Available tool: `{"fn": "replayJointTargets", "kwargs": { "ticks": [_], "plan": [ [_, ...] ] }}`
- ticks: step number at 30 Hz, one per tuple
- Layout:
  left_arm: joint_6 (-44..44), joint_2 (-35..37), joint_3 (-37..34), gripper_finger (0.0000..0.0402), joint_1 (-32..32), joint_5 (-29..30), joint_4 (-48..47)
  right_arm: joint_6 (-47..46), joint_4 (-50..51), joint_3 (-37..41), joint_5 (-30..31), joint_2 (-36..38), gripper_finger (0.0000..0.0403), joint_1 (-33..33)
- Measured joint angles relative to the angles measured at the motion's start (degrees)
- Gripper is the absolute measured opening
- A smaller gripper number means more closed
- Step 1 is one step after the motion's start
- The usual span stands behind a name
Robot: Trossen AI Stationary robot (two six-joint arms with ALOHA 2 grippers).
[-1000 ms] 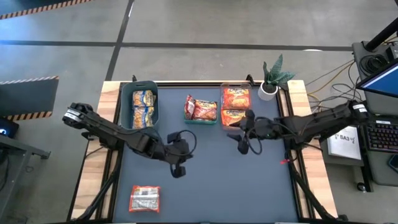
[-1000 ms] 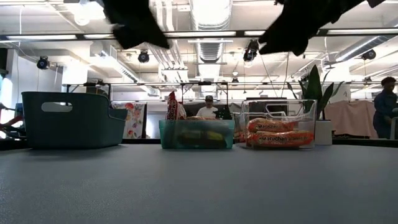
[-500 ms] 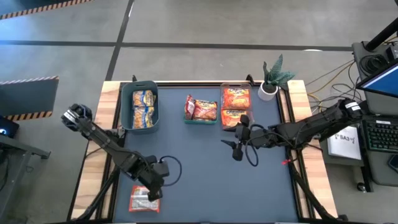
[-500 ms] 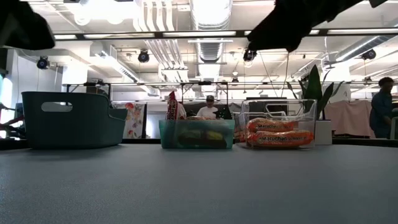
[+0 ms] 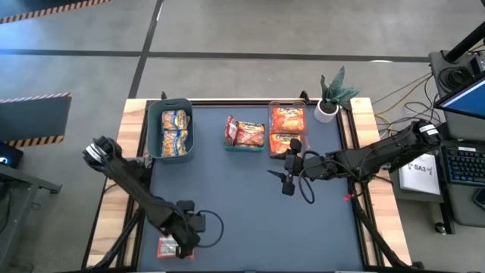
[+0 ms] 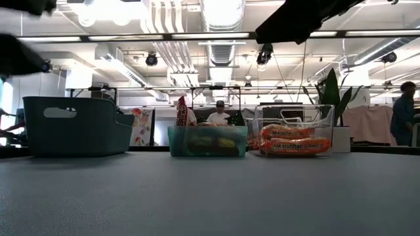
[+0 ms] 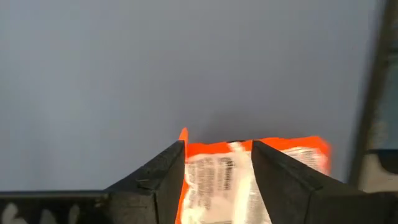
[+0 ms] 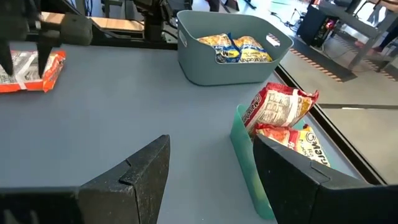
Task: Sort Maruchan noodles
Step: Put the orange noodle pack into the transparent bin
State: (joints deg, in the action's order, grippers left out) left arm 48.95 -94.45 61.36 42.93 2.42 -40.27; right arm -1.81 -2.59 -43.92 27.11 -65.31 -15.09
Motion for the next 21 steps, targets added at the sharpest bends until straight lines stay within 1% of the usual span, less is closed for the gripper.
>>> {"fn": "replayJointTargets", "kwargs": {
  "ticks": [3, 6, 10, 13, 18, 21],
  "plan": [
    [0.1, -3.0, 0.0, 0.0167, 0.4, -0.2, -0.1, 0.0, 0.0, 0.0, 0.0, -0.1, 0.0219, 0.0],
    [0.4, -4.2, 0.1, 0.0157, 0.4, -0.3, -0.1, -0.1, -0.1, 0.0, 0.0, -0.1, 0.0219, 0.0],
    [1.9, -4.2, 0.1, 0.0142, 0.4, -0.3, -0.5, -0.2, -0.1, 0.0, 0.0, -0.1, 0.0219, 0.0],
    [4.3, -4.2, 0.6, 0.0132, 0.4, -0.4, -3.3, -0.5, -0.1, 0.0, 0.0, -0.1, 0.0219, 0.0],
    [5.6, -4.1, 1.0, 0.0129, 0.5, -0.4, -4.5, -1.7, 0.2, 0.0, -0.1, -0.1, 0.0219, 0.0],
    [6.5, -4.0, 3.4, 0.0130, 0.5, -0.4, -4.9, -2.3, 0.3, 0.0, -0.1, -0.1, 0.0219, 0.0]
  ]
}}
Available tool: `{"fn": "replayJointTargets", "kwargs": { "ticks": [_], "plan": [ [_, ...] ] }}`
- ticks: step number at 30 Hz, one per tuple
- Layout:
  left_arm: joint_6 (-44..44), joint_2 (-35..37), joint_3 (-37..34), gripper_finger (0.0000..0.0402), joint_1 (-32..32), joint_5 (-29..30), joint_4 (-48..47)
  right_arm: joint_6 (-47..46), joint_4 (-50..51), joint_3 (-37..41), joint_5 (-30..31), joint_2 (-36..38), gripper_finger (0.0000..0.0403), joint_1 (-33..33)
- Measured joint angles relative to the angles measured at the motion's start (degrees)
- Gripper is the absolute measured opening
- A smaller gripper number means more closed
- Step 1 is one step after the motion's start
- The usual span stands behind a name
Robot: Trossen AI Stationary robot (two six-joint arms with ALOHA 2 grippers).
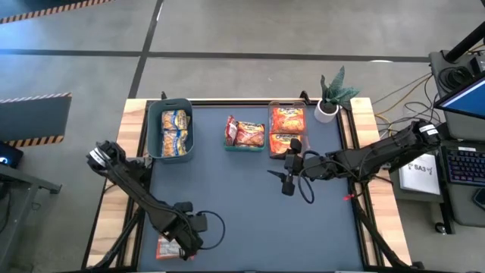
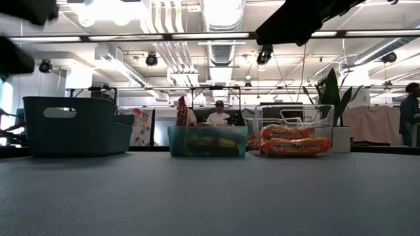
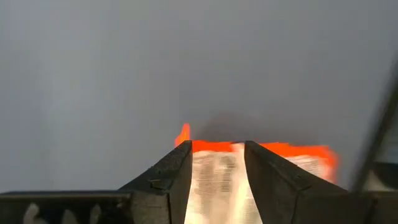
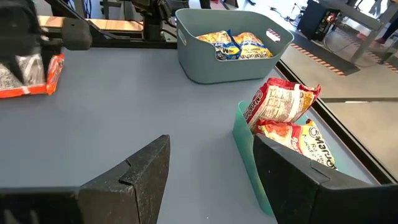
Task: Sort Maruchan noodles
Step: Put the orange noodle pack into the transparent bin
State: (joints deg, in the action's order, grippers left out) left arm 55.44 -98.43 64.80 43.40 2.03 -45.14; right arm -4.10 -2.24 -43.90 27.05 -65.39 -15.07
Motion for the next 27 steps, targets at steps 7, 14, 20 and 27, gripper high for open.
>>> {"fn": "replayJointTargets", "kwargs": {
  "ticks": [7, 14, 20, 27],
  "plan": [
    [2.0, 0.3, 4.4, 0.0161, 0.5, 3.4, -6.3, -0.8, 0.0, 0.0, 0.0, 0.0, 0.0219, 0.0],
    [1.7, 0.2, -1.5, 0.0187, 0.9, 2.5, -0.3, -1.4, 0.2, 0.0, -0.1, 0.0, 0.0219, 0.0],
    [1.7, 0.2, -4.8, 0.0165, 0.9, 0.2, 6.6, -1.5, 0.3, 0.0, -0.1, 0.0, 0.0219, 0.0],
    [1.0, 0.2, -4.8, 0.0068, 0.9, 0.0, 6.2, -1.5, 0.3, 0.0, -0.2, 0.0, 0.0219, 0.0]
  ]
}}
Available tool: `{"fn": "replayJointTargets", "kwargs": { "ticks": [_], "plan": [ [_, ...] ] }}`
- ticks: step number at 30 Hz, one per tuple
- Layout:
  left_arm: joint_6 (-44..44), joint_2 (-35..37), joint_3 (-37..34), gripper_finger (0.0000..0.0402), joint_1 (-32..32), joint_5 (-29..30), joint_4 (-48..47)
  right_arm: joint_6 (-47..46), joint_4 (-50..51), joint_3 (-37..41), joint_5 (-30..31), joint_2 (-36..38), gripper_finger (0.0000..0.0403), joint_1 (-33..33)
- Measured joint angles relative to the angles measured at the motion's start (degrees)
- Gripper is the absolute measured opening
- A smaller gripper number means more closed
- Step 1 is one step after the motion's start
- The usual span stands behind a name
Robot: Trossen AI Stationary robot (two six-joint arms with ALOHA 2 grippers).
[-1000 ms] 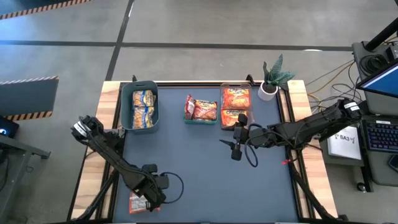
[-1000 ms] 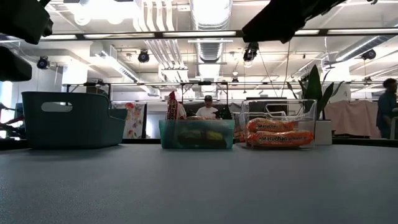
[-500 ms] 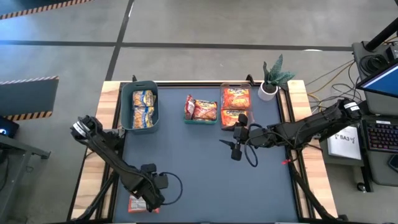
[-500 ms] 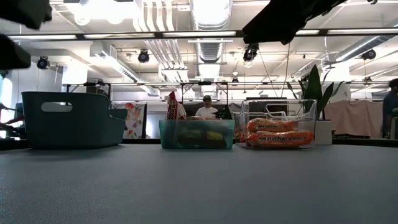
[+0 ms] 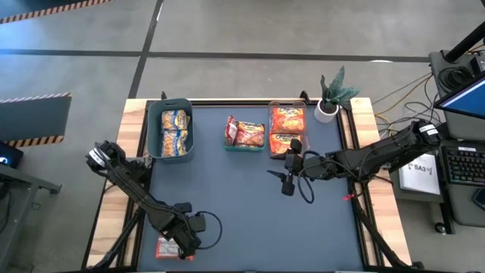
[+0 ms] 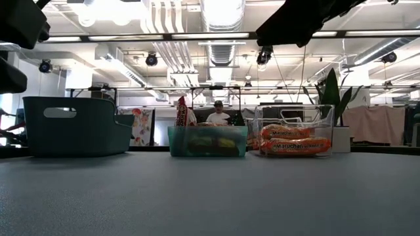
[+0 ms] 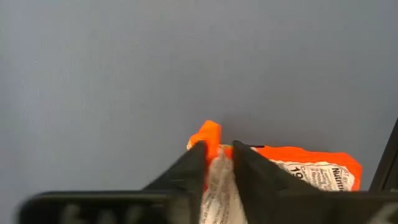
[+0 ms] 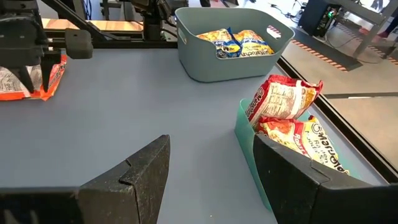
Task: Sort Maruchan noodles
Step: Put the orange noodle pack into the transparent bin
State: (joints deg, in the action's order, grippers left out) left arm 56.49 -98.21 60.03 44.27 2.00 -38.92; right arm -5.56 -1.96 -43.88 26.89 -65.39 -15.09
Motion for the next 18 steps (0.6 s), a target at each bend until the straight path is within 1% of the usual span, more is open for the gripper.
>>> {"fn": "replayJointTargets", "kwargs": {
  "ticks": [2, 3, 8, 10, 12, 13, 16, 18],
  "plan": [
    [-0.5, 0.0, 0.0, 0.0024, 0.0, 0.0, 0.0, 0.0, 0.0, 0.0, 0.0, 0.0, 0.0219, 0.0],
    [-0.5, 0.0, 0.0, 0.0012, 0.0, 0.0, 0.0, -0.3, 0.0, 0.0, 0.0, 0.0, 0.0219, 0.0],
    [-1.5, 0.0, 0.0, 0.0002, 0.0, 0.4, 0.1, -0.6, -0.1, 0.0, 0.1, 0.0, 0.0219, 0.0],
    [-2.9, 0.4, 0.0, 0.0001, 0.1, 2.6, 0.2, -0.2, -0.8, 0.0, 0.4, 0.1, 0.0219, 0.0],
    [-5.2, 1.3, 0.0, 0.0001, 0.0, 6.7, 0.6, 2.0, -3.2, 0.0, 2.0, 0.4, 0.0219, -0.1],
    [-6.7, 1.9, 0.0, 0.0000, -0.1, 9.7, 0.9, 3.7, -5.5, 0.0, 2.7, 0.4, 0.0219, -0.4],
    [-11.4, 3.7, 0.0, 0.0000, -0.8, 20.8, 2.0, 10.3, -15.1, 0.1, 3.1, 0.4, 0.0219, -1.0],
    [-14.7, 5.0, 0.0, 0.0000, -1.6, 26.4, 3.0, 14.4, -21.9, 0.0, 3.1, 0.2, 0.0219, -1.2]
  ]
}}
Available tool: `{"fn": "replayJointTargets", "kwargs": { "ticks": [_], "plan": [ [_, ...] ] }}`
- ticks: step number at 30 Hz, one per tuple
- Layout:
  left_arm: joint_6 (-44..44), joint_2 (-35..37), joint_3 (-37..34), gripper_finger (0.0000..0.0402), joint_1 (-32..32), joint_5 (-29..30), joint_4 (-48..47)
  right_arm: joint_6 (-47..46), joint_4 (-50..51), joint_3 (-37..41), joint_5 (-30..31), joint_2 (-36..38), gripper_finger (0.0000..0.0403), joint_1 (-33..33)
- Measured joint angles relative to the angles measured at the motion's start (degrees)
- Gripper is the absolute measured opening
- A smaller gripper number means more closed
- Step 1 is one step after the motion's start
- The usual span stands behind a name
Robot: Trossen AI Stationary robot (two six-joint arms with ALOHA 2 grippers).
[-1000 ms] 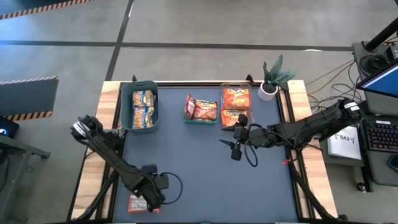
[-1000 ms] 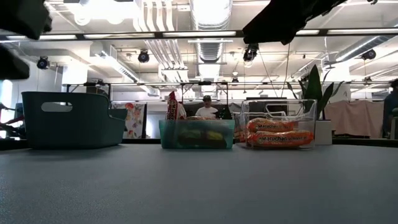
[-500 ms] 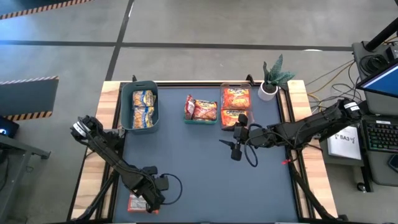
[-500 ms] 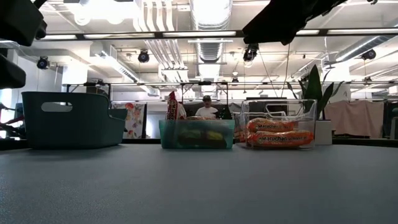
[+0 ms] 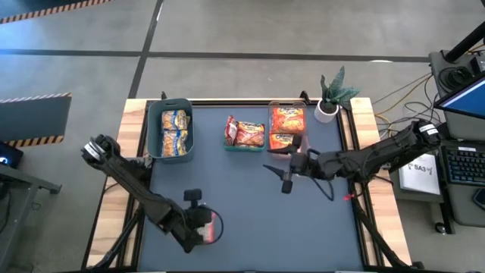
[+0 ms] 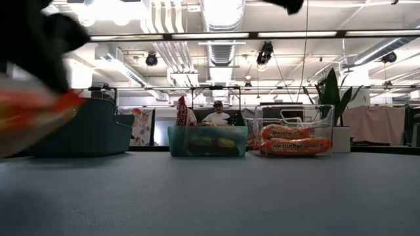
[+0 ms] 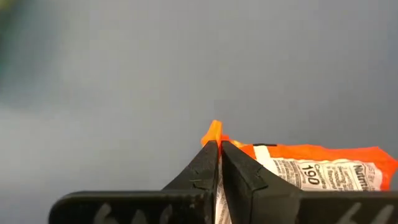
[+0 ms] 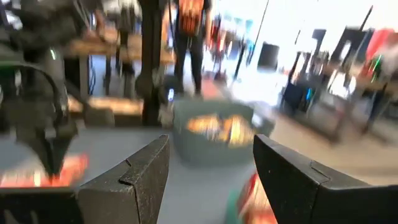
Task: Sort Maruchan noodles
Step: Put the orange noodle pack into the transparent bin
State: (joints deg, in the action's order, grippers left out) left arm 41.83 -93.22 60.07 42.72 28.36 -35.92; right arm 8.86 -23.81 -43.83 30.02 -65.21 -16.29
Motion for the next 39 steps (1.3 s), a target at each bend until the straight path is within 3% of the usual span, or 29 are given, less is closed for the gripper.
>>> {"fn": "replayJointTargets", "kwargs": {
  "ticks": [6, 15, 20, 26, 31, 39],
  "plan": [
    [-10.0, 3.0, 0.0, 0.0000, -1.5, 12.9, 4.7, 3.9, -5.8, 0.0, 0.1, 0.3, 0.0219, 0.1],
    [-26.6, 3.6, -1.3, 0.0000, -2.7, 26.3, 23.3, -12.9, 17.5, 0.0, -0.7, 0.2, 0.0219, -1.8],
    [-27.3, 3.6, -6.7, 0.0000, -3.6, 26.7, 30.2, -23.2, 25.5, 0.2, -4.0, -1.9, 0.0219, -3.6],
    [-17.9, 3.7, -12.7, 0.0000, -3.6, 24.0, 31.4, -28.6, 24.3, 0.2, -6.7, -8.6, 0.0219, -4.2],
    [-14.4, 3.7, -14.8, 0.0000, -3.8, 18.7, 34.5, -32.6, 24.5, 0.3, -9.8, -14.0, 0.0219, -4.3],
    [-14.7, 3.6, -15.2, 0.0000, -4.1, 18.4, 35.0, -45.2, 25.2, -2.7, -15.2, -16.4, 0.0219, -5.8]
  ]
}}
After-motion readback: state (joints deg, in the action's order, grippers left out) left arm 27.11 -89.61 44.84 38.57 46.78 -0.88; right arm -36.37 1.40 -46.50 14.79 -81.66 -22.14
